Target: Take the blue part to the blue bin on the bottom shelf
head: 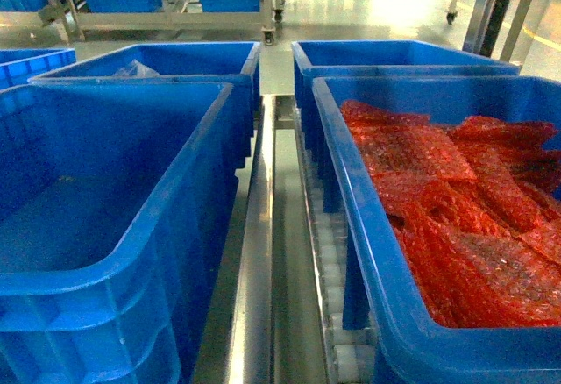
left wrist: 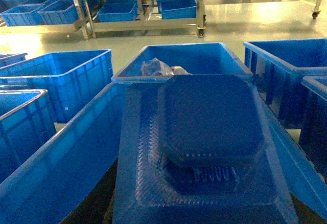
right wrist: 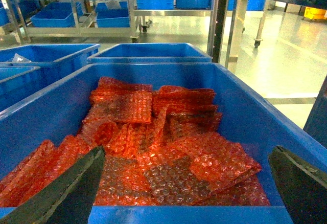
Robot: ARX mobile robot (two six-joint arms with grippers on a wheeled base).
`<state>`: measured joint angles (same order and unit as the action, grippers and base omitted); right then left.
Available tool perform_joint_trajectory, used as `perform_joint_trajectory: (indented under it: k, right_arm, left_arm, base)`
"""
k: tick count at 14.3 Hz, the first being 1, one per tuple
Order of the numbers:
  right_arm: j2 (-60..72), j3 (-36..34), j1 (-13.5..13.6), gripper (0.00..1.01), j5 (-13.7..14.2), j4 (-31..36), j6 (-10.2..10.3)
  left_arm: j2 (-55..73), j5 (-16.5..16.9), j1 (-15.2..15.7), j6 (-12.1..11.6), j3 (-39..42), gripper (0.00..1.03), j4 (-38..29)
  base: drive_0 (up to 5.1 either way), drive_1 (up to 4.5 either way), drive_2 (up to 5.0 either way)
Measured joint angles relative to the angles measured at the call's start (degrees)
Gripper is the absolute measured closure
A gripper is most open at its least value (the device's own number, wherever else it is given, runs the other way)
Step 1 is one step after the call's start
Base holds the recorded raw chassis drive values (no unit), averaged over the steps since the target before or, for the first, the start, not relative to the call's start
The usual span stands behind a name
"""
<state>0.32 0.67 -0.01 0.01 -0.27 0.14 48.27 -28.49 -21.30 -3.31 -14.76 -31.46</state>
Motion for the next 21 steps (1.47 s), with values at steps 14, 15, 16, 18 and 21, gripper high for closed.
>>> perform_joint_trajectory:
  k: [14,15,16,18,21]
  right_arm:
    - [0.0,0.0,0.0,0.03,0.0,0.0,0.0]
    - [0.0,0.0,0.0,0.03,0.0,0.0,0.0]
    - [0.0,0.0,0.0,0.03,0.0,0.0,0.0]
    - [0.0,0.0,0.0,0.03,0.0,0.0,0.0]
    - [0.0,0.0,0.0,0.03,0.0,0.0,0.0]
  left_arm:
    - [1.0,0.0,0.1,0.0,-0.1,0.60,-0.5]
    - [1.0,0.0,0.1,0.0,-0.2,0.60,-0.5]
    - [1.0,0.0,0.1,0.0,-0.1,0.60,-0.5]
    - [1.0,0.0,0.1,0.0,-0.2,0.54,-0.5]
    - [1.0,0.0,0.1,0.0,-0.2,0.13,-0.7]
  base:
    - [0.0,0.00,0.0]
    - [0.0,0.00,0.0]
    - [0.0,0.00,0.0]
    - [0.0,0.00,0.0]
    - [0.0,0.00,0.0]
